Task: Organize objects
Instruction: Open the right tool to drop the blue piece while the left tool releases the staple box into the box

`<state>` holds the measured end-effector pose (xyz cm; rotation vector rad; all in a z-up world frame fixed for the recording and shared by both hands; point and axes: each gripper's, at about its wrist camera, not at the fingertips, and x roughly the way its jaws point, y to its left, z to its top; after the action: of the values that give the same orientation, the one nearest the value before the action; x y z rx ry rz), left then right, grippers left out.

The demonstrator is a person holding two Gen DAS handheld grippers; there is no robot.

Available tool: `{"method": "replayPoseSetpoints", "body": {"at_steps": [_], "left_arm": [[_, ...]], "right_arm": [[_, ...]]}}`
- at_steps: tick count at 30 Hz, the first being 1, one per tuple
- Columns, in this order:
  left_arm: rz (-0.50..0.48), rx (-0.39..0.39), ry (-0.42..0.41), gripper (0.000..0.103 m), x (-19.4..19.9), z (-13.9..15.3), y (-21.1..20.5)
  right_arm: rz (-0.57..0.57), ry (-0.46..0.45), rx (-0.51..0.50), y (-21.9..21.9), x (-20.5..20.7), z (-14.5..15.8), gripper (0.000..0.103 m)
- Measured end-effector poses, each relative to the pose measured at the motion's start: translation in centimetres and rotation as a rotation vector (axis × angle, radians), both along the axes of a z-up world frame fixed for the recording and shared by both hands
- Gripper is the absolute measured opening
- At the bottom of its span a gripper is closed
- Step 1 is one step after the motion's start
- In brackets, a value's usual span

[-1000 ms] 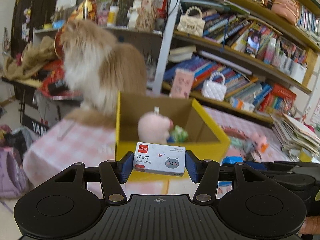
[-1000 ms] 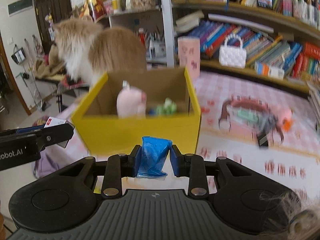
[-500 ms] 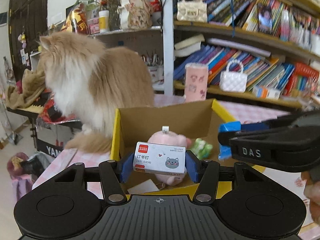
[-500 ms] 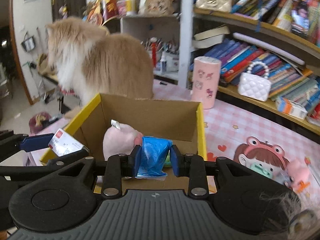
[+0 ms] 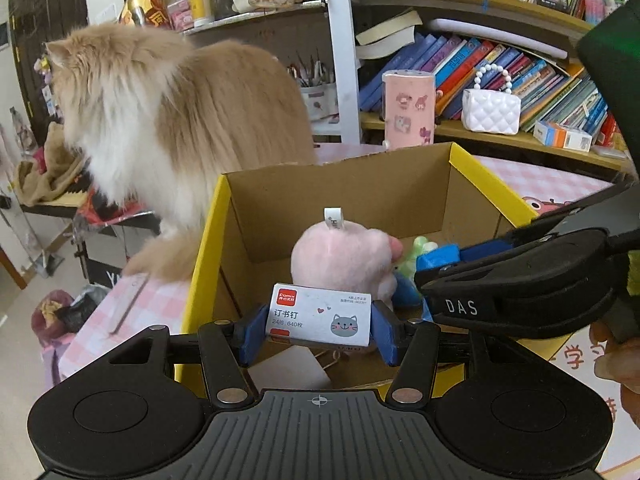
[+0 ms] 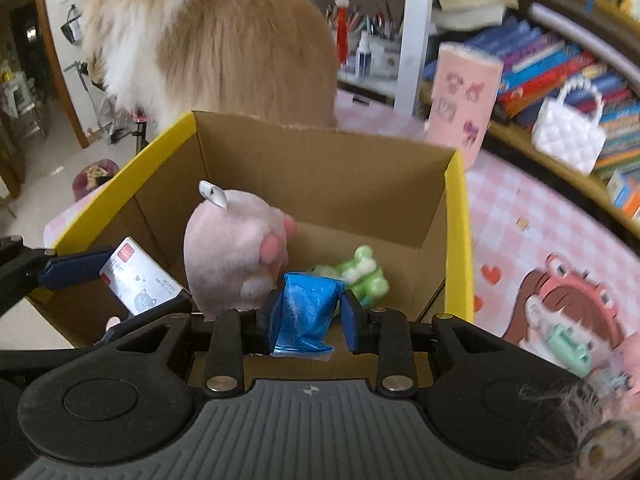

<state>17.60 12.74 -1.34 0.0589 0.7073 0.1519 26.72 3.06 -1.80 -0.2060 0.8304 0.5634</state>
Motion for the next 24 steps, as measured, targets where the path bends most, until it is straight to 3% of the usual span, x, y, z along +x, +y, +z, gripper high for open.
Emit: {"method": "replayPoseSetpoints", "body": {"at_steps": [5,7,9,13,24], "left_arm": [[0.002,-0.016,0.0,0.056,0.0,0.0,0.2],[0.01,-0.014,-0.001,0.069,0.0,0.0,0.2],[0.014,0.0,-0.015,0.071,-0.3,0.3,0.1],[0.028,-0.009,-0.067,0.082,-1.4,1.5,0.5],[0.042,-0.072,-0.198,0.091,-5.9,5.1,1.3]], "right_arm": [[0.005,0.041,0.012,0.0,0.8,-0.5,0.03],[0.007,0.038,0.015,0.1,0.6,-0.5,0.035],[0.004,0.027,0.026,0.0,0.3,-0.2,0.038],[-0.025,-0.026,0.057,-0.7,-0.5,1.3,0.047],[-0.137,-0.21,0.151,-4.0,-6.3,6.4,0.062]]}}
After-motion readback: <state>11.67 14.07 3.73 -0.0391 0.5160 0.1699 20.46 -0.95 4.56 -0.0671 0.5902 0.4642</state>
